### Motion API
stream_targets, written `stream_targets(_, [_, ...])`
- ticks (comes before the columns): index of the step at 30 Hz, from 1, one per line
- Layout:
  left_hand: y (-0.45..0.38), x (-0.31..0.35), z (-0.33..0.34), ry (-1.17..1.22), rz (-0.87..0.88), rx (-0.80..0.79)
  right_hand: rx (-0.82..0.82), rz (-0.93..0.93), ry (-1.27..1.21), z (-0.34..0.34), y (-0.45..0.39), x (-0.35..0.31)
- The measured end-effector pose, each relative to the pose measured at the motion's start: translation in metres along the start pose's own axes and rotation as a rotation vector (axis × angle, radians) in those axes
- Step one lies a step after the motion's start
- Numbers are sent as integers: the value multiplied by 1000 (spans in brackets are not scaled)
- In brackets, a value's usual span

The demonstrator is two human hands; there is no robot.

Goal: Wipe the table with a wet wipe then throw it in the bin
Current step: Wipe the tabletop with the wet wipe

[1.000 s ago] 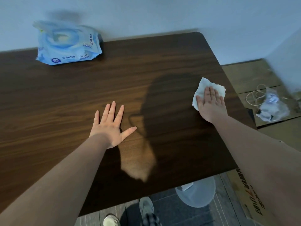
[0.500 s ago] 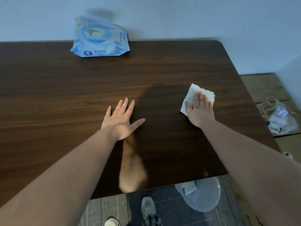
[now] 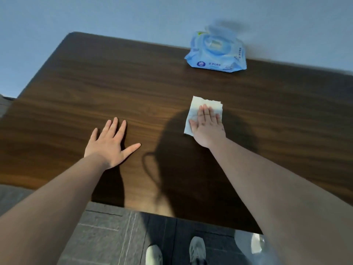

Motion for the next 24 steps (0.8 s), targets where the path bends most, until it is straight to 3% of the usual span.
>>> stream_targets(4, [15,-68,15,51,-116,-27,-7,-118,58,5,-17,-93])
stream_targets(8, [22,-108,25,131,-171,42,-10,-228,120,11,-30,-177])
stream_targets(17, [14,-116,31,160,-191,125,-18,-406,199,15,-55,-319])
stream_targets(24, [17,-117,30,183,-160,162,-15,-535,249,22,-64,-393])
Point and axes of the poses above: each hand's wrist, its own y-axis away from the middle knuckle, its own z-axis out of the palm, x = y × z, the point moved 7 cm from there along -y, towards the middle knuckle, and after that the axes turned 9 degrees about -x, right-handed, at the moved point
